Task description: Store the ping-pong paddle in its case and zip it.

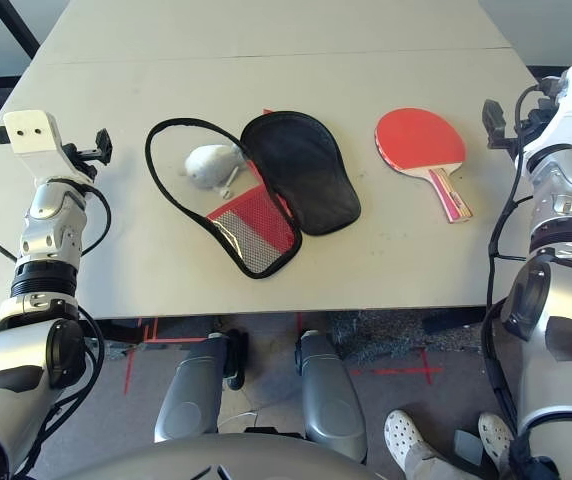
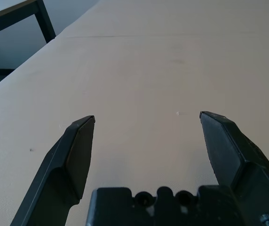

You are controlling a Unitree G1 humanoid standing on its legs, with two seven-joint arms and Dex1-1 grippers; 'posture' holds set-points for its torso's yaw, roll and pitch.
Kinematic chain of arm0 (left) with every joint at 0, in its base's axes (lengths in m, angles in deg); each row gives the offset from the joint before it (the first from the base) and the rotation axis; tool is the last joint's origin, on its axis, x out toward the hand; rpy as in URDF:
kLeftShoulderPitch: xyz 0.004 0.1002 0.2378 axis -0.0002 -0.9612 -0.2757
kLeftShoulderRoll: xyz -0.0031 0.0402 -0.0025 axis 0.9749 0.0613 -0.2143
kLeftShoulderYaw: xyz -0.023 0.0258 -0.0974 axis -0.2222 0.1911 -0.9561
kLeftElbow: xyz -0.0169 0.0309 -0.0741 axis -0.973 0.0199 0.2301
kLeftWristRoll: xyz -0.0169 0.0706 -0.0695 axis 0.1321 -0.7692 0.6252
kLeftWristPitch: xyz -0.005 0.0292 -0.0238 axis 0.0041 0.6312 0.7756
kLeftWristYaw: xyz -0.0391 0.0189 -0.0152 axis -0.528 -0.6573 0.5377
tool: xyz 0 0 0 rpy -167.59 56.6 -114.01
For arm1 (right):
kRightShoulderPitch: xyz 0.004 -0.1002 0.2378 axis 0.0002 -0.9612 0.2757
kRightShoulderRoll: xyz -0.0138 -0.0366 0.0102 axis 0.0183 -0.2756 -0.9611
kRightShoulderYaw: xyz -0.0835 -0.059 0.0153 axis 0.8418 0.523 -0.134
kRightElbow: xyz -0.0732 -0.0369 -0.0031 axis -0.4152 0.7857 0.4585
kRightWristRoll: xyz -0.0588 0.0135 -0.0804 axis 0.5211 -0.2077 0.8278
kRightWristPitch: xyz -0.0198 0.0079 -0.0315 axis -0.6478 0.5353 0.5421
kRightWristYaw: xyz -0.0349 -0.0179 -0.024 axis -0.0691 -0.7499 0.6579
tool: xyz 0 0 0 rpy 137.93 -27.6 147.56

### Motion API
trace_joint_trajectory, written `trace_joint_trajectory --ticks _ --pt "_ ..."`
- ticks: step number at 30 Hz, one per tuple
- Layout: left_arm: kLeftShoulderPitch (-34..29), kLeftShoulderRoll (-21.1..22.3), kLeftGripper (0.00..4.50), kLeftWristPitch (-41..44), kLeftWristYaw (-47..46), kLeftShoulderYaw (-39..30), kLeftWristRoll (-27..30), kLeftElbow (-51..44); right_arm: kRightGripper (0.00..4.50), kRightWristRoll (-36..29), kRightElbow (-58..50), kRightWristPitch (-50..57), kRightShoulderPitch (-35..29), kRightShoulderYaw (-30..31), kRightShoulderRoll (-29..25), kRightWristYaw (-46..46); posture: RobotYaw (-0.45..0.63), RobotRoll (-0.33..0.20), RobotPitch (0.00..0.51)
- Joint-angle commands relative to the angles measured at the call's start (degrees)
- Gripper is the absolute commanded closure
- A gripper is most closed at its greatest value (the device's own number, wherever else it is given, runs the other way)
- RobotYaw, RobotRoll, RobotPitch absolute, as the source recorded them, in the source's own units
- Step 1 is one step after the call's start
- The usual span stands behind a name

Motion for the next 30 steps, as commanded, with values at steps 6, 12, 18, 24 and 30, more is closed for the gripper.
trace_joint_trajectory --ticks 6,12,18,24,30 --pt "0.3 1.3 0.0 -1.3 -1.5 -1.8 0.6 -0.7 0.07 0.4 1.1 0.5 -0.3 -0.2 1.2 -0.1 0.04 0.0 0.199" --pt "4.0 5.7 0.0 8.8 3.9 0.4 2.4 -13.6 0.07 -0.1 1.0 1.1 0.5 -0.5 2.5 -0.7 0.04 0.0 0.202" --pt "5.8 9.0 0.0 24.4 14.8 9.4 3.9 -31.7 0.07 -0.1 0.8 1.6 0.4 -0.3 4.0 -1.8 0.06 0.0 0.201" --pt "5.4 9.9 0.0 38.6 25.7 17.5 9.3 -46.3 0.07 0.4 0.0 3.9 1.3 0.6 4.7 -5.0 0.06 0.0 0.202" --pt "2.3 9.7 0.0 43.5 34.6 23.9 14.0 -55.4 0.07 4.6 -2.9 7.3 1.2 6.0 2.5 -10.7 0.03 0.0 0.212"
